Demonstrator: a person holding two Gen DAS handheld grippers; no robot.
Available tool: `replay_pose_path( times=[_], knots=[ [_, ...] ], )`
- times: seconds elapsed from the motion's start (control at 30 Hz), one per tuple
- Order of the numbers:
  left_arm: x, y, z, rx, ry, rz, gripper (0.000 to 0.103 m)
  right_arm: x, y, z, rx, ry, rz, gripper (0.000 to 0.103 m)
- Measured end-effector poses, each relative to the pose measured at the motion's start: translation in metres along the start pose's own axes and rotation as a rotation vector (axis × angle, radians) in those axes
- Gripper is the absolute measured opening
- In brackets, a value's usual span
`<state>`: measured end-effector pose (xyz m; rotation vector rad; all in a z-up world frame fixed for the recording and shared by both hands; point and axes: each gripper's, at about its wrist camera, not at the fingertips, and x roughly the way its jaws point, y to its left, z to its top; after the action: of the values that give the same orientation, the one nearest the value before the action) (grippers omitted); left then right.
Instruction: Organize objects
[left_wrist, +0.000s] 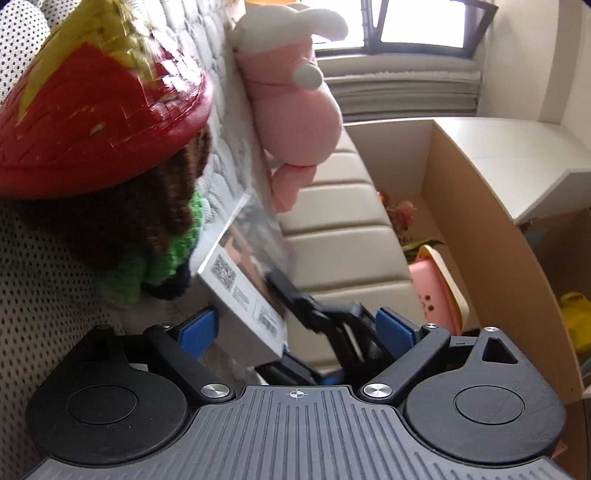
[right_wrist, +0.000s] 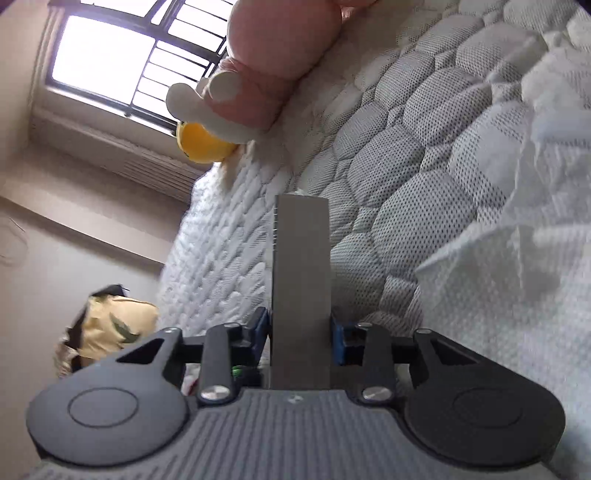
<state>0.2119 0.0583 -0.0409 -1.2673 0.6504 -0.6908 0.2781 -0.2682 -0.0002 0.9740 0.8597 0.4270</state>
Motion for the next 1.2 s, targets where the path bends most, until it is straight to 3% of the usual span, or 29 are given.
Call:
replay_pose_path(
  times=[0.1,0.23,0.37,0.47,0.53,0.6,0.7,0.77,0.83,0.9,0.97,1.03,1.1,1.13,1.17,1.2],
  knots=[
    [-0.011,-0.004,-0.015,-0.032,0.021,-0.031,0.100,-0.026,-0.004,-0.012,0.054,-0.018,0.098,0.034],
    [-0.032,-0.004,-0.041,-0.081,-0.012,-0.066,0.101,-0.053,-0.007,-0.031,0.110,-0.009,0.224,0.034],
    [-0.039,-0.011,-0.049,-0.063,-0.063,-0.060,0.102,-0.067,-0.006,-0.068,0.080,0.036,0.216,0.034],
    [-0.043,-0.021,-0.060,0.045,-0.078,0.015,0.102,-0.072,-0.011,-0.093,0.080,0.065,0.222,0.034],
    [-0.046,-0.026,-0.069,0.107,-0.082,0.041,0.095,-0.079,-0.014,-0.099,0.070,0.066,0.236,0.035],
    [-0.049,-0.029,-0.074,0.153,-0.071,0.063,0.076,-0.088,-0.013,-0.099,0.053,0.060,0.227,0.043],
    [-0.050,-0.029,-0.075,0.206,-0.017,0.053,0.070,-0.106,-0.006,-0.098,-0.065,0.042,0.143,0.048],
    [-0.042,-0.038,-0.080,0.319,0.006,0.100,0.057,-0.126,0.003,-0.096,-0.210,-0.019,0.058,0.052],
    [-0.035,-0.043,-0.082,0.410,0.027,0.146,0.057,-0.152,0.020,-0.095,-0.413,-0.136,-0.050,0.064],
    [-0.027,-0.043,-0.081,0.431,0.051,0.162,0.056,-0.168,0.041,-0.096,-0.635,-0.245,-0.200,0.073],
    [-0.019,-0.044,-0.080,0.446,0.082,0.177,0.052,-0.167,0.061,-0.094,-0.840,-0.285,-0.344,0.076],
    [-0.014,-0.042,-0.082,0.415,0.131,0.192,0.052,-0.150,0.076,-0.084,-0.991,-0.257,-0.448,0.076],
    [-0.016,-0.032,-0.085,0.294,0.167,0.170,0.055,-0.124,0.082,-0.065,-1.040,-0.189,-0.523,0.076],
    [-0.016,-0.027,-0.085,0.245,0.186,0.159,0.063,-0.111,0.083,-0.056,-1.052,-0.157,-0.556,0.076],
    [-0.016,-0.025,-0.086,0.219,0.195,0.151,0.064,-0.103,0.077,-0.046,-1.009,-0.132,-0.573,0.074],
    [-0.018,-0.024,-0.085,0.208,0.197,0.145,0.065,-0.098,0.072,-0.038,-0.962,-0.115,-0.586,0.057]
  ],
)
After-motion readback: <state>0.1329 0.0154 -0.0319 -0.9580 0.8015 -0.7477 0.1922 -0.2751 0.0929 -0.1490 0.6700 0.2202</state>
